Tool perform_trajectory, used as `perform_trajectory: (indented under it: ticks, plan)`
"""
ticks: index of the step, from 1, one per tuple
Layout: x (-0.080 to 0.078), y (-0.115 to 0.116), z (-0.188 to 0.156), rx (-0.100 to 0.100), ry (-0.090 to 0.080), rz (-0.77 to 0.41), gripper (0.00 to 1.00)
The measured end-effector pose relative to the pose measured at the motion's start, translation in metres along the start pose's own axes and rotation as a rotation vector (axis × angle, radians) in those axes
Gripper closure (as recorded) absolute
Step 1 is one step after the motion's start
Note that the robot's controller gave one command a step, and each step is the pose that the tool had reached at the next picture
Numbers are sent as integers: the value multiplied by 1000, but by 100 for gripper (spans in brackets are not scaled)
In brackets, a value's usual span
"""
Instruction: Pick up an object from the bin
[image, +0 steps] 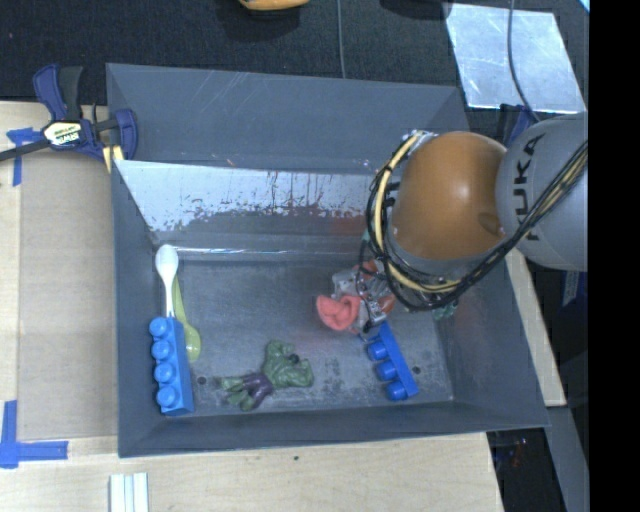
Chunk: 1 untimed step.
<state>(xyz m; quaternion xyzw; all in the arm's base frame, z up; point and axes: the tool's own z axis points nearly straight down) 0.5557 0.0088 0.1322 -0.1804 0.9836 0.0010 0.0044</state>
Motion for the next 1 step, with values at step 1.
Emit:
perform_trajectory:
  ticks: [1]
  plan:
    - [-15,1,-62,0,-3,-2,100]
